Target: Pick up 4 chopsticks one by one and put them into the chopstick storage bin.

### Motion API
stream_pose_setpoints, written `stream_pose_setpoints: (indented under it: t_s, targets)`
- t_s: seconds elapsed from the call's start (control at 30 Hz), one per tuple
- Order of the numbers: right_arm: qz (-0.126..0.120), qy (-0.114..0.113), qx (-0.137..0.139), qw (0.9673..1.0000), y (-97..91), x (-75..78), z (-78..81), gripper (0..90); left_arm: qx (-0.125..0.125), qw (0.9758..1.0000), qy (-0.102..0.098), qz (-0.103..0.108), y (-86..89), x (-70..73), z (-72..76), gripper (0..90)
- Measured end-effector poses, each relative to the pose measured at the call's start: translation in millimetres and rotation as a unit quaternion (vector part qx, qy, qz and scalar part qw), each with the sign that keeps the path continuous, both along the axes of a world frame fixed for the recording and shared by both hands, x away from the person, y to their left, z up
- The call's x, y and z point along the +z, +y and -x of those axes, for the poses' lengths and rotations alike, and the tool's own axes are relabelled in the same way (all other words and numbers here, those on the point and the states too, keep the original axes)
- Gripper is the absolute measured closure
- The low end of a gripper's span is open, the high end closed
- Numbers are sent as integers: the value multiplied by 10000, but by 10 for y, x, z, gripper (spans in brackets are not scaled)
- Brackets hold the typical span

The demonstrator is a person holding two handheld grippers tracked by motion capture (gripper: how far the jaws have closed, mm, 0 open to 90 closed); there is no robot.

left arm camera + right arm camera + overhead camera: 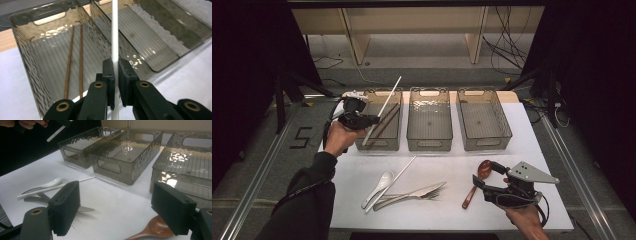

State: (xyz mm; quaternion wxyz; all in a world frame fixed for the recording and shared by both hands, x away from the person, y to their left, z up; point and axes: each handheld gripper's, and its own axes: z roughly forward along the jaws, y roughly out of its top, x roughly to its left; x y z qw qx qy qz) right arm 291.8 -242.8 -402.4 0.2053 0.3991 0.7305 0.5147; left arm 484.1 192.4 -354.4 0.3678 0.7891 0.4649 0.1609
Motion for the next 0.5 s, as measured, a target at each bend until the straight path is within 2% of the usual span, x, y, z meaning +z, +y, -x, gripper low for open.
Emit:
stream_pose_setpoints:
  t_s: [0.2, 0.5]
  targets:
    - [-5, -8, 5, 10000, -4, -1, -3, 241, 164, 9998, -72, -38, 46, -25, -186, 837]
    - [-11, 16, 23, 10000, 1, -3, -4, 241, 358, 9992, 20, -170, 87, -147, -403, 837]
